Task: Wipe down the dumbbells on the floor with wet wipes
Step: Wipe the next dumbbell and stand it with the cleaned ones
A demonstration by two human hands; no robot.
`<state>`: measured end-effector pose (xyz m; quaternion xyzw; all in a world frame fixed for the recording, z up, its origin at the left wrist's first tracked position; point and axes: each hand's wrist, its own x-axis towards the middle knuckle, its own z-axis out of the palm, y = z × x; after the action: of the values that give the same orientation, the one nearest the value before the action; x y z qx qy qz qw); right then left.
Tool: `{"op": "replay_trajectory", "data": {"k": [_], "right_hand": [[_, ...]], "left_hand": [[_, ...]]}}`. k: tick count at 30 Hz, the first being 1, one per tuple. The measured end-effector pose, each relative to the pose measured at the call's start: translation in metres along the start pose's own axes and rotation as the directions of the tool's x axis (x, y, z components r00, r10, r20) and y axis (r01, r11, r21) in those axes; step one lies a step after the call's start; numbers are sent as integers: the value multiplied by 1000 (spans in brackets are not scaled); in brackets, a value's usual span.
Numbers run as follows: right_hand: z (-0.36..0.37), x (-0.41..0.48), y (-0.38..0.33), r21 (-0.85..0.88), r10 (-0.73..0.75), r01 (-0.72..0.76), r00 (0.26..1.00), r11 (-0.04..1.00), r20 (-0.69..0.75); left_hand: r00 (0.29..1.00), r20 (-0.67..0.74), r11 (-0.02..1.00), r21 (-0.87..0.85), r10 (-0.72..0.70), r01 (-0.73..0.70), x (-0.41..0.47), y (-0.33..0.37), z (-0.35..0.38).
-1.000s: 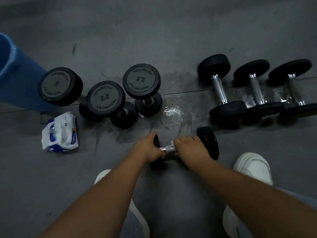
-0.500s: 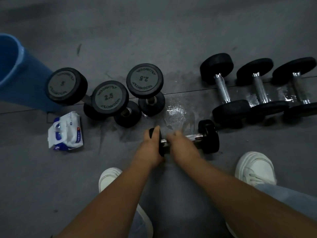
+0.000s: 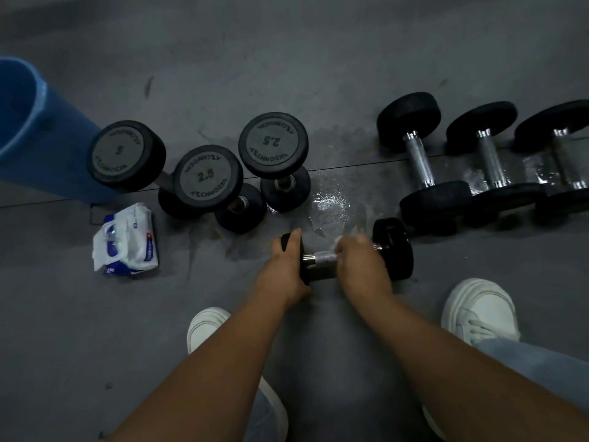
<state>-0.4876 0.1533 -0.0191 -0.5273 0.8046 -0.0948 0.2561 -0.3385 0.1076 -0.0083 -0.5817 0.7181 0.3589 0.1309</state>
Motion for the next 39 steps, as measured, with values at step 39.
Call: {"op": "replay_trajectory", "data": {"k": [39], "right_hand": [[-14,4,6,-113,-234,243,968,964,84]], "left_hand": [[994,-56,880,-472,-96,59,17,-3,-6]]}}
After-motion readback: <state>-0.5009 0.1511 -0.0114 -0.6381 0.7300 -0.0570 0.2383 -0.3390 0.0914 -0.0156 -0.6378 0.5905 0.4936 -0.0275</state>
